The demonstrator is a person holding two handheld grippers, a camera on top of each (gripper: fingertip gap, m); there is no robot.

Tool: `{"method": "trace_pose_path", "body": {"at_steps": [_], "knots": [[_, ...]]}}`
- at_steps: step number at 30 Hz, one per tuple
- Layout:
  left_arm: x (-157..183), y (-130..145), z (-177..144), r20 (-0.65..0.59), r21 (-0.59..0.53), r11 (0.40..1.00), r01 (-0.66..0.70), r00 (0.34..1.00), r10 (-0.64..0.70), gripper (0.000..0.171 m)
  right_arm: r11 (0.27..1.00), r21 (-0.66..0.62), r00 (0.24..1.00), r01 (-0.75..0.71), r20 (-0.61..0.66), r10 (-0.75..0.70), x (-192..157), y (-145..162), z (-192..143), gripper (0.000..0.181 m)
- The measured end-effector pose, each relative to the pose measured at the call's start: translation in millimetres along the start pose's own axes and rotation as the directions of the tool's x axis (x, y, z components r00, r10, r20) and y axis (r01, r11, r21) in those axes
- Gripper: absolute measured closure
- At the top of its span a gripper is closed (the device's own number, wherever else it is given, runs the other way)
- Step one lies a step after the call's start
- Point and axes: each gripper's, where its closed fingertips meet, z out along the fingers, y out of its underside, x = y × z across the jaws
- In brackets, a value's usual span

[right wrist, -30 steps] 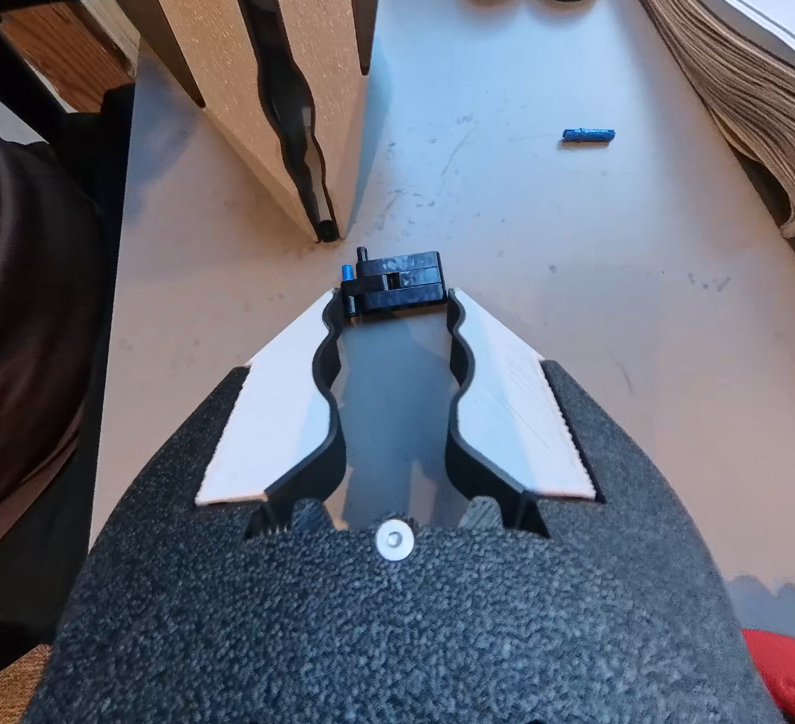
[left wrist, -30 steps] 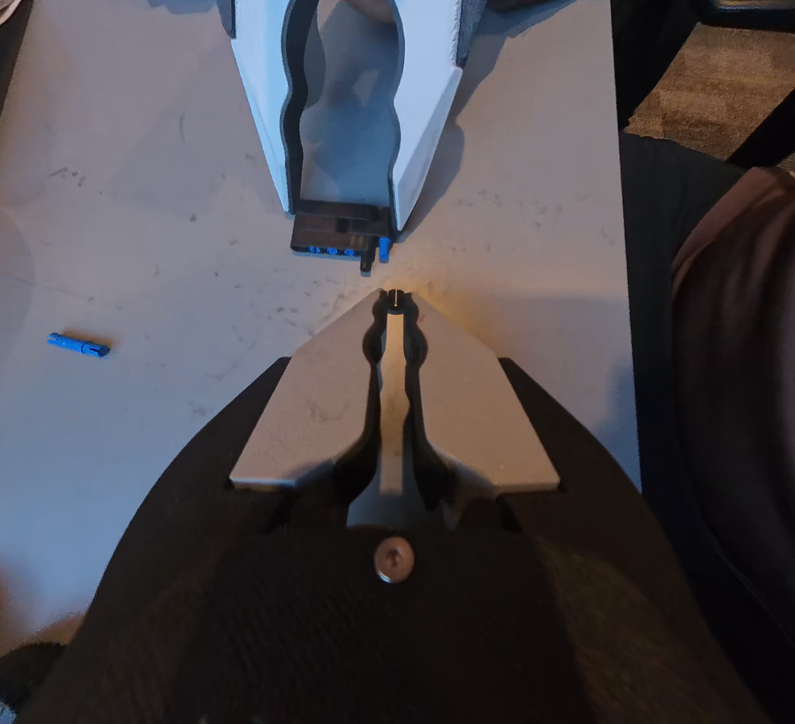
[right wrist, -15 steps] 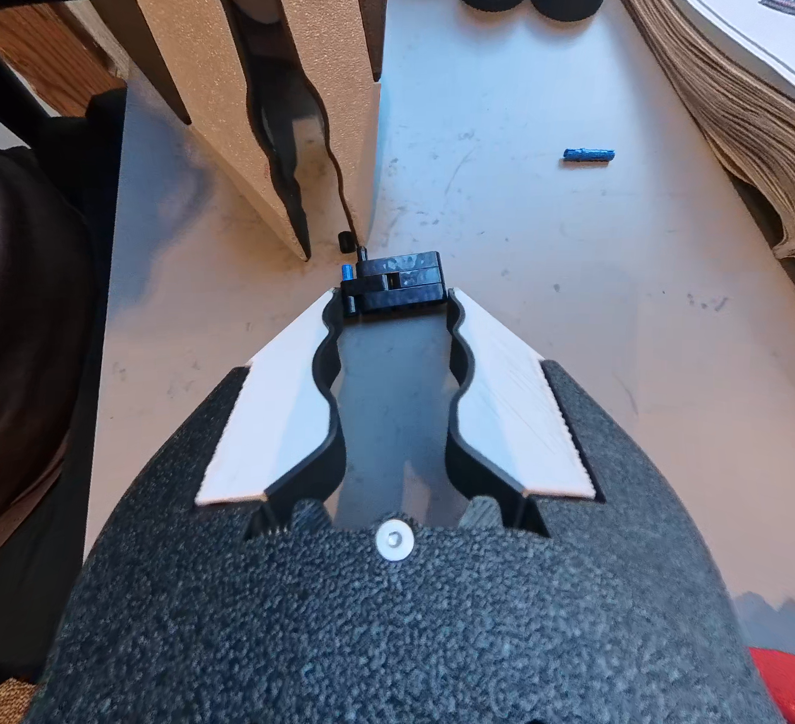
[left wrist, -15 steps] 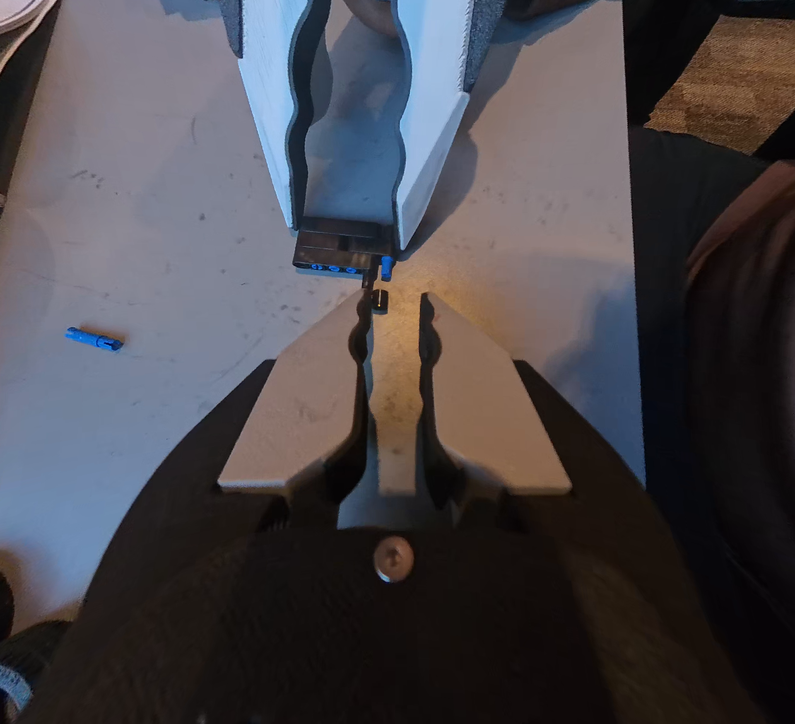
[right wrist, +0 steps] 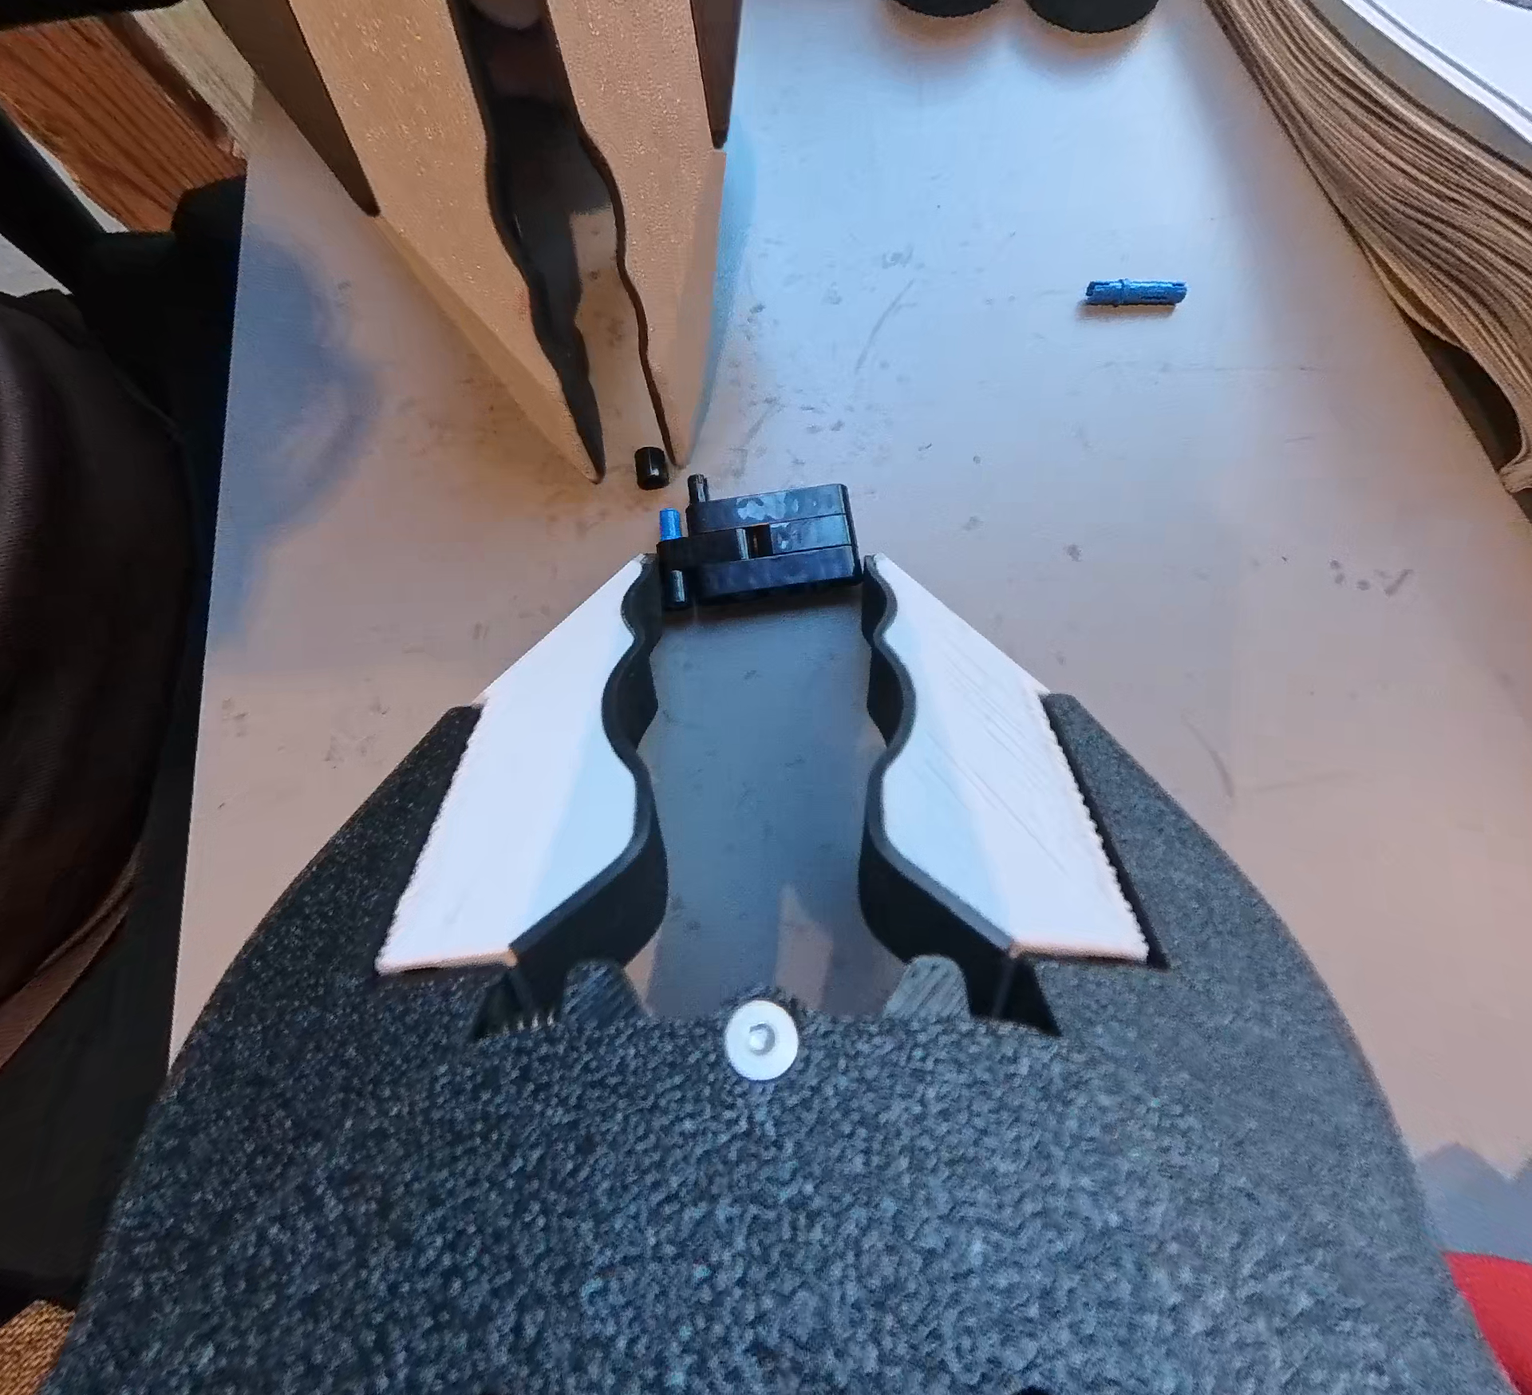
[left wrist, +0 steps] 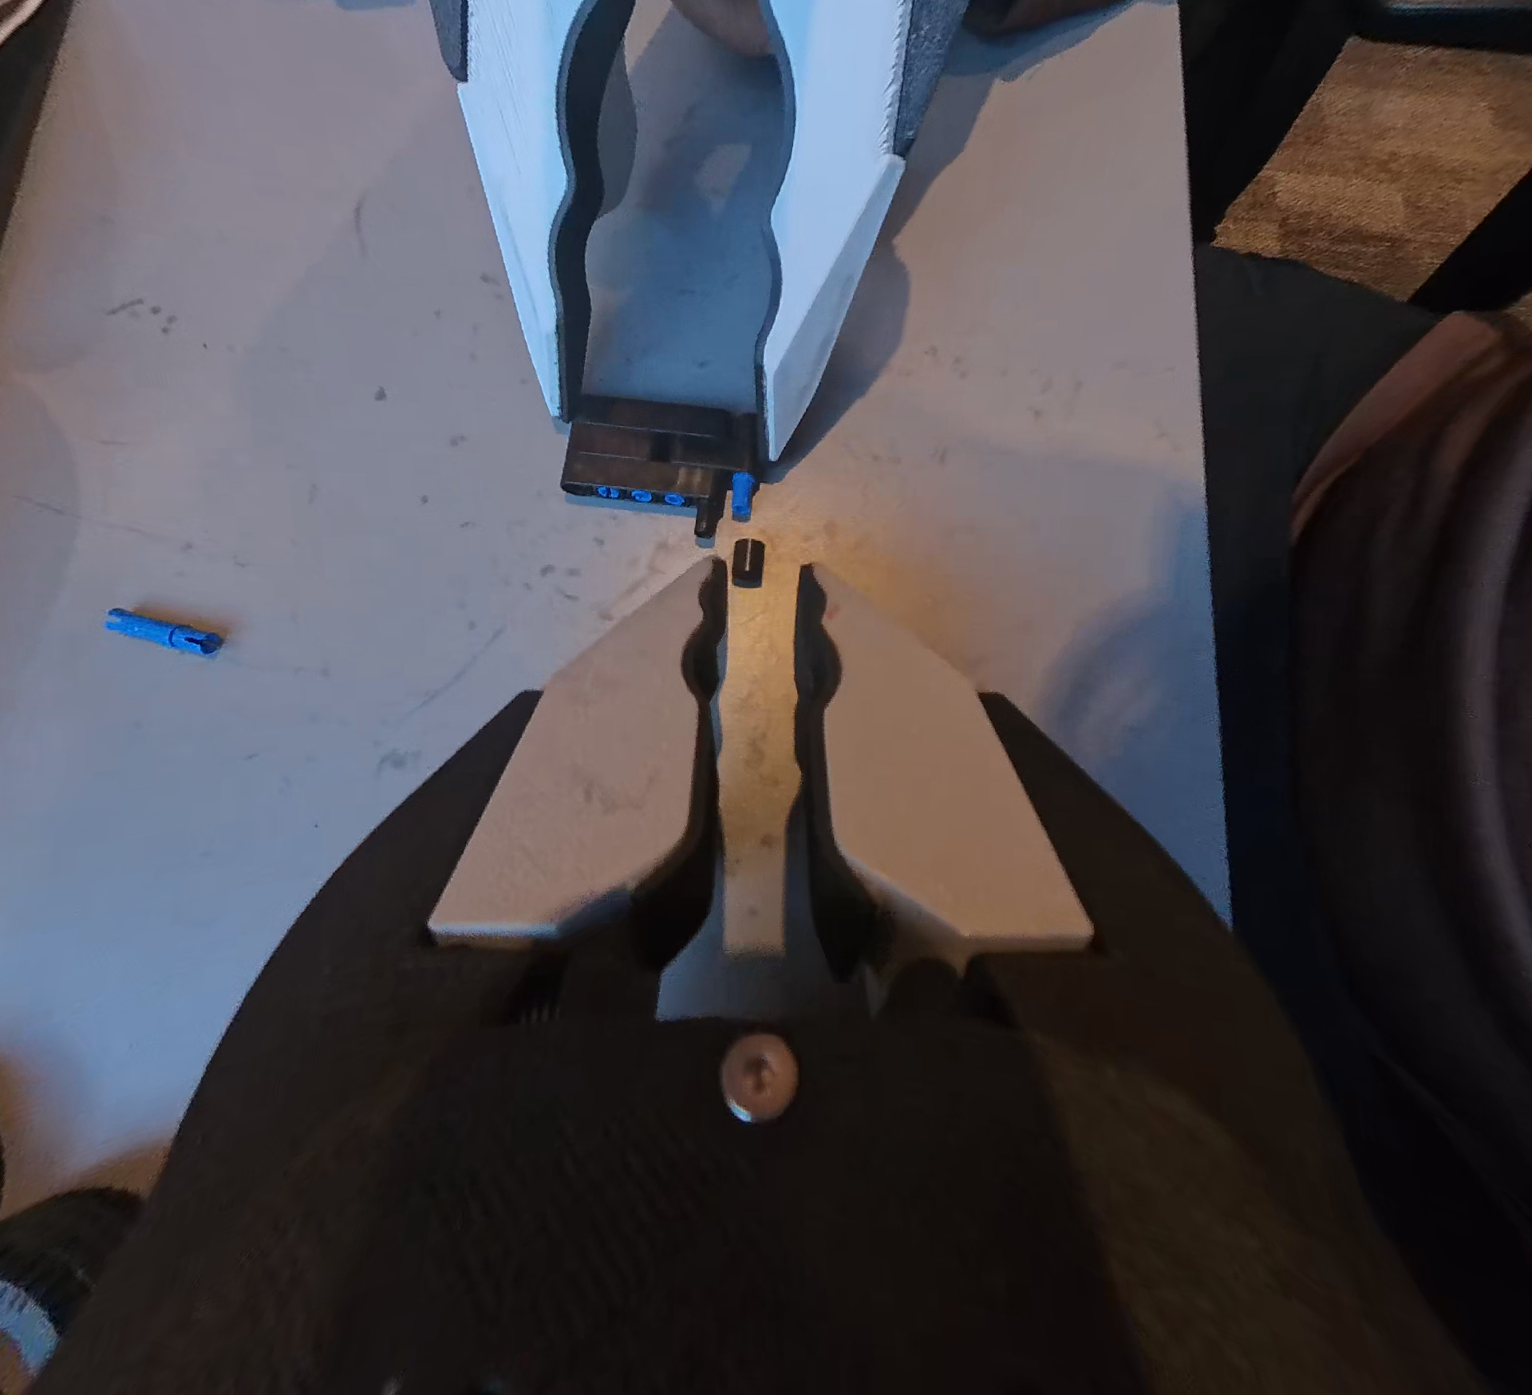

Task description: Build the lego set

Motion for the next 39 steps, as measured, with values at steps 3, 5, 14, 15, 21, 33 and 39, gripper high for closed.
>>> {"method": "trace_pose_path", "body": {"at_steps": [3, 5, 14, 15, 21, 33, 39], "knots": [[-1.5, -0.1, 0.2, 0.005, 0.0, 1.0, 0.008, 1.0, -0.008, 0.164, 1.0, 0.0, 1.0, -0.001, 0.0, 0.001, 0.0, -0.1, 0.2, 0.133], [-2.0, -0.1, 0.3, 0.004, -0.001, 1.0, 0.014, 1.0, -0.014, 0.167, 1.0, 0.0, 1.0, -0.001, -0.001, 0.001, 0.0, -0.2, 0.1, 0.133], [-3.6, -0.4, 0.4, 0.019, 0.0, 1.0, 0.014, 1.0, -0.014, 0.167, 1.0, -0.001, 1.0, 0.007, 0.009, -0.007, -4.0, -3.0, 3.4, 0.133], [-3.4, -0.4, 0.3, 0.015, 0.0, 1.0, 0.016, 1.0, -0.016, 0.166, 1.0, -0.001, 1.0, 0.007, 0.009, -0.007, -4.0, -3.0, 3.5, 0.133], [-5.5, -0.5, 0.5, 0.033, 0.0, 1.0, 0.019, 0.999, -0.019, 0.167, 1.0, -0.001, 1.0, 0.0, 0.002, 0.0, -2.6, -3.2, 3.7, 0.133], [-7.4, -0.8, 0.2, 0.056, 0.001, 1.0, 0.02, 0.998, -0.02, 0.163, 0.999, 0.001, 0.999, -0.04, -0.032, 0.04, 4.6, -3.5, 3.8, 0.133], [-3.9, -1.4, -0.1, 0.079, 0.002, 0.999, -0.043, 0.996, 0.042, 0.156, 0.999, 0.001, 0.999, -0.045, -0.025, 0.045, 4.4, -3.5, 3.8, 0.133]]}}
